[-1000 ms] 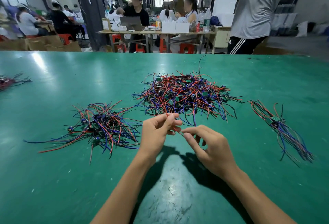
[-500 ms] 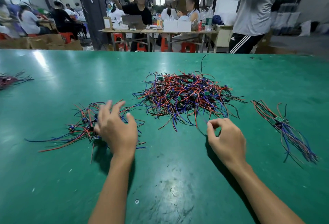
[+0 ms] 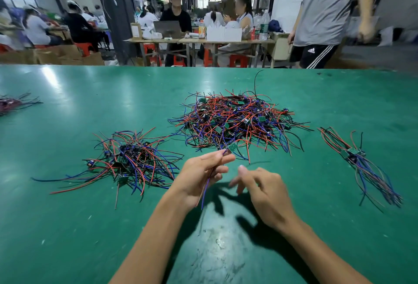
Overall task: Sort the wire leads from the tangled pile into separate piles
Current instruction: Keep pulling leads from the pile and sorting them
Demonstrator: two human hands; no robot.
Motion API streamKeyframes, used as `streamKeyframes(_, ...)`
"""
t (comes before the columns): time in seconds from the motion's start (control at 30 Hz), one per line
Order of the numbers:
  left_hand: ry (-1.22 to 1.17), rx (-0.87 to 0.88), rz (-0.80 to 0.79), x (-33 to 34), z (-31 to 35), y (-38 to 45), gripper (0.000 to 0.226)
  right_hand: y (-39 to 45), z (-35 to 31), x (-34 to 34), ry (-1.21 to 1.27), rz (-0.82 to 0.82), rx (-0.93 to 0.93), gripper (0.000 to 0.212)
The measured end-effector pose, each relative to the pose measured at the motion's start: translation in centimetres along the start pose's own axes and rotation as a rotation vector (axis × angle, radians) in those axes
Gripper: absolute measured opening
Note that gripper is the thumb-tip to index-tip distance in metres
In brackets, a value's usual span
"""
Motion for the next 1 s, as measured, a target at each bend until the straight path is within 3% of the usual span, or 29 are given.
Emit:
streamKeyframes(0.1, 0.165, -0.002, -0.014, 0.3, 0.0, -0.3, 0.022, 0.8, 2.3, -0.5, 0.415, 0.166, 0.302, 0.047)
streamKeyframes(0.2, 0.294, -0.018, -0.047, 0.7, -0.4, -0.5, 0.022, 1.1, 3.6, -1.7, 0.642, 0.372, 0.397, 0.031)
streamKeyframes(0.4, 0.327, -0.044, -0.058, 0.8, -0.7, -0.4, 0.023, 0.7, 4.3, -2.0, 0.709, 0.467, 0.411, 0.020)
streamKeyframes(0.5, 0.278, 0.100, -0.005, 0.3, 0.4, -0.6, 0.024, 0.9, 4.3, -2.0, 0.703, 0.429, 0.390, 0.020)
streamKeyframes(0.6, 0.096, 0.477, 0.260, -1.9, 3.5, -2.0, 0.021, 0.7, 4.7, -2.2, 0.487, 0.376, 0.325, 0.011)
streamKeyframes(0.7, 0.061, 0.782, 0.749, -6.6, 5.7, -4.6, 0.019, 0.6, 6.0, -2.5, -0.118, 0.266, 0.270, 0.015)
streamKeyframes(0.77, 0.181, 0.756, 1.068, -10.0, 5.7, -5.9, 0.023, 1.0, 6.7, -2.0, -0.327, 0.153, 0.299, 0.034)
streamKeyframes(0.87, 0.505, 0.429, 1.486, -12.1, 4.6, -6.2, 0.029, 2.3, 7.3, -1.2, -0.504, 0.057, 0.358, 0.035)
streamKeyframes(0.93, 0.578, 0.318, 1.570, -11.3, 4.2, -6.1, 0.031, 2.8, 7.4, -1.1, -0.514, 0.077, 0.380, 0.024)
streamKeyframes(1.0, 0.643, 0.430, 1.579, -9.8, 4.6, -6.0, 0.030, 2.9, 7.2, -1.0, -0.512, 0.094, 0.362, 0.019)
Point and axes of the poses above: each hand's wrist, its own y-axis towards the middle knuckle, its own x-axis out of the palm, z = x × y, the point moved 5 cm from there along y, towards the middle knuckle, and after that the axes turned 15 degrees about -x, right-handed, at the moved point
